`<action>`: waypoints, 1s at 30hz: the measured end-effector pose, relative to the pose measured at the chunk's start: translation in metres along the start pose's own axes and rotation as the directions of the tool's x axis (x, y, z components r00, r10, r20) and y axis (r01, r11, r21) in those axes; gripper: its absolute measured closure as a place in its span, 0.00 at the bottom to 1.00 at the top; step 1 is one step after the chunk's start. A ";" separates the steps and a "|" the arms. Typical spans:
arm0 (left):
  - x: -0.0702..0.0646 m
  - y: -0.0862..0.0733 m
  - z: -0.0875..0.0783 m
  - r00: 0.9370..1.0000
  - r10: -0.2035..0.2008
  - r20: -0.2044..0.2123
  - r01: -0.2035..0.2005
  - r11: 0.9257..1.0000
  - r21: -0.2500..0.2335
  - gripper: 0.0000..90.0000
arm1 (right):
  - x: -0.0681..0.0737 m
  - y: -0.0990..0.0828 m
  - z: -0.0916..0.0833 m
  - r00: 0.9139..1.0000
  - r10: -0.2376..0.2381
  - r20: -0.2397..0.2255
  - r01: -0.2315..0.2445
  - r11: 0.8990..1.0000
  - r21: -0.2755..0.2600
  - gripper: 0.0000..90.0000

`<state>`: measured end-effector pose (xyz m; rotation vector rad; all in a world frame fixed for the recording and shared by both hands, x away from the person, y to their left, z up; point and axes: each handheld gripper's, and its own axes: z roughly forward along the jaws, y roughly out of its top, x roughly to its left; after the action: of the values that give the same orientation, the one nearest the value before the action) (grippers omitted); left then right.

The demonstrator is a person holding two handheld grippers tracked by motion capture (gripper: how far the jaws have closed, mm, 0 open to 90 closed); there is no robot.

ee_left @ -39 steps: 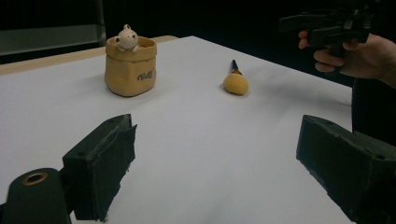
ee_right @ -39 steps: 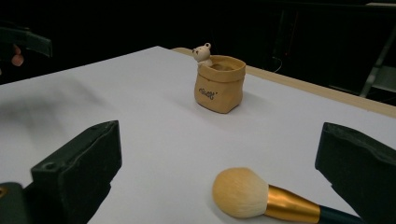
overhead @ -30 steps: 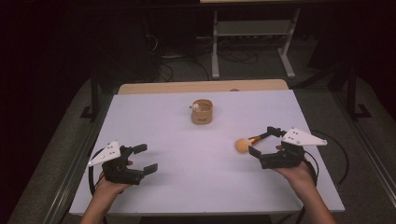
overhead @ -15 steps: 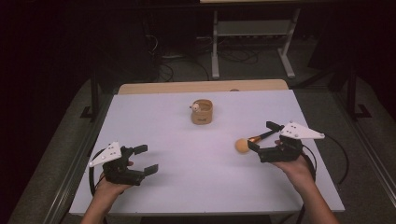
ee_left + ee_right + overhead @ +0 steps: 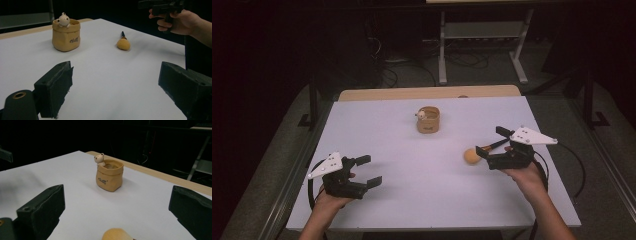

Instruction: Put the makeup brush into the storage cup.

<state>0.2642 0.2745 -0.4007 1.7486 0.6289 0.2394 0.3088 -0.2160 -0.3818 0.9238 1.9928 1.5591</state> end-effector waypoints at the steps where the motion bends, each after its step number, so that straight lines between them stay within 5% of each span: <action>1: 0.000 0.000 0.000 1.000 -0.002 0.001 0.002 1.000 0.000 0.13 | 0.000 0.000 0.001 1.000 0.003 0.000 -0.003 1.000 -0.005 0.00; 30: 0.001 0.000 0.001 1.000 -0.003 0.003 0.003 1.000 -0.006 0.13 | -0.015 0.009 0.022 0.999 0.033 0.005 -0.033 0.999 -0.036 0.00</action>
<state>0.2651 0.2739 -0.4012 1.7413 0.6285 0.2366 0.3363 -0.2115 -0.3799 0.9504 1.9491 1.6031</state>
